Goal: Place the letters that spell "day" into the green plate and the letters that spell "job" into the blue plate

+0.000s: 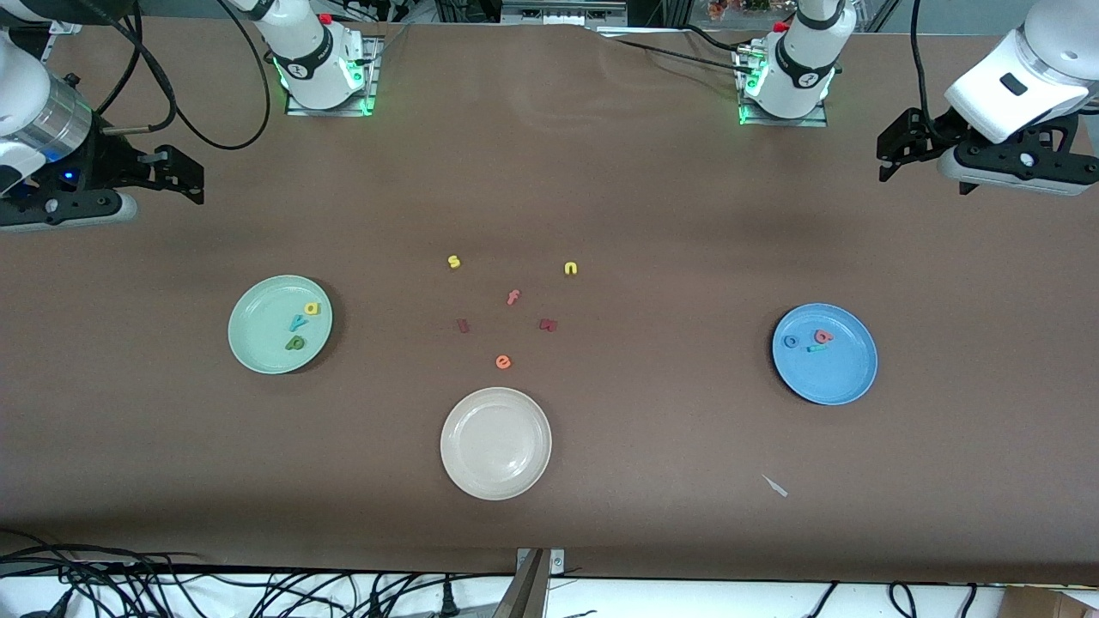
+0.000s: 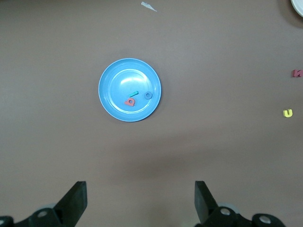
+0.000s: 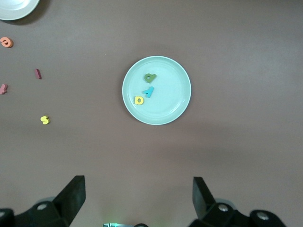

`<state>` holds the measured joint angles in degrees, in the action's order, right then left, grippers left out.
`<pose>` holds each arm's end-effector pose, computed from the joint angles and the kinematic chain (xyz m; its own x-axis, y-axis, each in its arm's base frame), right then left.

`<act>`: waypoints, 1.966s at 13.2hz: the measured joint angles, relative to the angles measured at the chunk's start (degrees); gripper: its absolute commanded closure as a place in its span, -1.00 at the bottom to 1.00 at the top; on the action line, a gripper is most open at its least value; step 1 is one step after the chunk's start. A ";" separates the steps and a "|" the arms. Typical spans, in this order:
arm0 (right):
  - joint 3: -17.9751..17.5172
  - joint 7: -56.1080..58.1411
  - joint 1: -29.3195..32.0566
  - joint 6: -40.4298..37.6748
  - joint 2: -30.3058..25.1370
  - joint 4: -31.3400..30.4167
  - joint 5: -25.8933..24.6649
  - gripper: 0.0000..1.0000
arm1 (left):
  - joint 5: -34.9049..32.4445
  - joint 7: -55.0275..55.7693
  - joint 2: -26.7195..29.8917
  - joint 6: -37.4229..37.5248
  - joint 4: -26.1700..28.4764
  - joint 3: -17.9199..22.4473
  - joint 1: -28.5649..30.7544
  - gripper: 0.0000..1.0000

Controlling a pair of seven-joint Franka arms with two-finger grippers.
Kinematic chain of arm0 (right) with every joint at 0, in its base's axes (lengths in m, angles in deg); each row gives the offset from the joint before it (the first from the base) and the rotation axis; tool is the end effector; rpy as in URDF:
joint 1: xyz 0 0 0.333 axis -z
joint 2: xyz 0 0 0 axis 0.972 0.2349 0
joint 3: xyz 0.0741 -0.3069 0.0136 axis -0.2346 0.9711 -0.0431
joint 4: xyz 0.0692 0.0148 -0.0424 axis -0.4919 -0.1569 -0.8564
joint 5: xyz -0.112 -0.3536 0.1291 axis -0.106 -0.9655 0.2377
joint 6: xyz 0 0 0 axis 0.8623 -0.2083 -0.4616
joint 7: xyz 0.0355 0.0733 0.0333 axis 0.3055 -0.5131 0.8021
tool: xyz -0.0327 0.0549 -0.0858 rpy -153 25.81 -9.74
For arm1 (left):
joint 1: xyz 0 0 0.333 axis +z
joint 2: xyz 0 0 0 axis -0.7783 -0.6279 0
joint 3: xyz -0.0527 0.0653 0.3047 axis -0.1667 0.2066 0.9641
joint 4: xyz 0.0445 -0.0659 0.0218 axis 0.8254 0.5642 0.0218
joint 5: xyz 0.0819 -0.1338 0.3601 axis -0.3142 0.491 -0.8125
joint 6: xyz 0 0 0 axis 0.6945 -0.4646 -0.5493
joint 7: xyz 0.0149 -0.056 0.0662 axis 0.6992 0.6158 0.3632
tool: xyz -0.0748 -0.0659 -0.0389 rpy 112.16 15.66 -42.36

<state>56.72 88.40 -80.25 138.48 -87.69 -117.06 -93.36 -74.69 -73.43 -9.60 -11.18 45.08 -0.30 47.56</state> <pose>0.5466 0.0519 0.5889 0.9856 0.1437 -0.0890 0.1493 -0.9870 0.0589 0.5145 -0.0758 0.6273 0.9806 -0.1940 -0.0262 -0.1951 -0.9798 -0.0442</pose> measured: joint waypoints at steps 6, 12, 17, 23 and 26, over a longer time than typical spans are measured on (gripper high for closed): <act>0.22 0.00 0.03 -0.18 0.22 0.00 0.00 -1.00 | 0.00 0.00 -0.03 0.13 -0.35 -0.21 -0.08 -1.00; 0.26 0.00 0.04 -0.55 0.27 -0.03 0.00 -1.00 | 0.00 0.00 -0.10 0.16 -0.36 -0.87 -0.15 -1.00; 0.31 0.00 0.05 -0.38 0.27 -0.03 -0.06 -1.00 | 0.00 0.00 -0.12 1.19 -0.37 -0.86 -0.12 -1.00; 0.53 0.00 0.08 -0.34 0.35 -0.03 -0.08 -1.00 | 0.34 0.00 -0.16 3.50 -0.39 -0.59 0.32 -1.00; 1.15 0.00 0.17 -0.18 0.60 -0.03 -0.08 -1.00 | 0.50 0.00 -0.18 3.65 -0.39 -0.36 0.41 -1.00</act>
<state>57.87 88.40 -80.09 138.31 -87.08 -117.09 -93.43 -74.19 -73.43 -9.78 -7.53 44.69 -0.66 47.97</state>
